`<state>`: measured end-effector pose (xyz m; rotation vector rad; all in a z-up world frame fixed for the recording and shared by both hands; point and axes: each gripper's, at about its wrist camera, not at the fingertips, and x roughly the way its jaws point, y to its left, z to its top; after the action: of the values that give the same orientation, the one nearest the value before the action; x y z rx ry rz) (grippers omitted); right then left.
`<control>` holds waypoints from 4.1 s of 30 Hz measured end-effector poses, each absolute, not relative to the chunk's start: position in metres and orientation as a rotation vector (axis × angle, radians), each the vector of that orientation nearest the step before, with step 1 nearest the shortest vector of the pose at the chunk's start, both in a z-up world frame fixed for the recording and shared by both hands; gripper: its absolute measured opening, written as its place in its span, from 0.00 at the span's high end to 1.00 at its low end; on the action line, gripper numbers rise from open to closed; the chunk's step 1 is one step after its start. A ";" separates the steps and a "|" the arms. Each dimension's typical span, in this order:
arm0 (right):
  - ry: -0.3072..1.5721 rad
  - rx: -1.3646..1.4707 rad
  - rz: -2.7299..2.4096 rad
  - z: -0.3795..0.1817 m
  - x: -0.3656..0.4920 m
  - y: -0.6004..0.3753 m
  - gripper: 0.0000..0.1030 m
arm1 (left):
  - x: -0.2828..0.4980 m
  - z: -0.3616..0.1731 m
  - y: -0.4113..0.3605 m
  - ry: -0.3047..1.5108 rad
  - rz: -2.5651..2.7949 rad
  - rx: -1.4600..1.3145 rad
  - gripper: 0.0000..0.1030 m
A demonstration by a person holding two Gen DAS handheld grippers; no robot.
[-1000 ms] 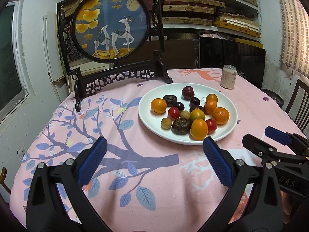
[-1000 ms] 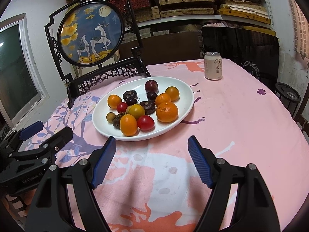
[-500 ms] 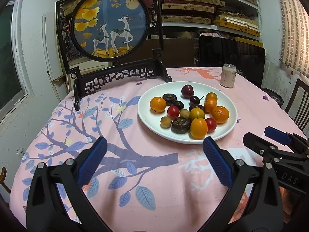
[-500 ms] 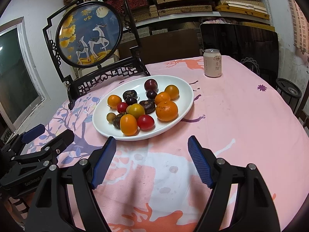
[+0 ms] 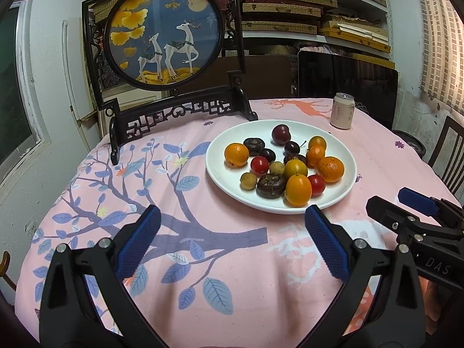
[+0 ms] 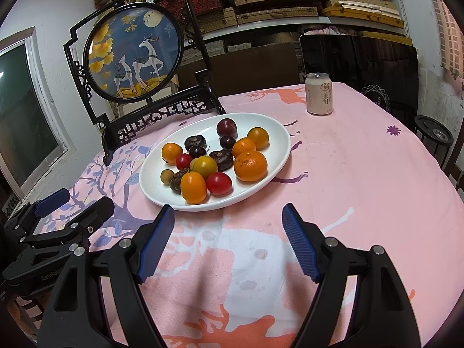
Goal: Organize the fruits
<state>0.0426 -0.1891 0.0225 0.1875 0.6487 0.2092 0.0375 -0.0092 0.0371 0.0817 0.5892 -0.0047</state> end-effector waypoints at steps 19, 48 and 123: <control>0.651 0.190 0.210 0.023 0.042 -0.189 0.25 | 0.039 0.035 -0.010 0.604 -0.016 0.078 0.02; 0.813 0.130 0.266 -0.007 0.020 -0.188 0.25 | 0.024 -0.015 0.003 0.806 -0.044 0.101 0.02; 0.978 -0.061 0.252 -0.036 0.011 -0.160 0.01 | 0.016 -0.045 -0.002 0.959 -0.140 0.101 0.02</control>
<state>0.0112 -0.1599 -0.0363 -0.0612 0.9781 0.2521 0.0162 -0.0025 -0.0449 0.1014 0.9594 -0.1397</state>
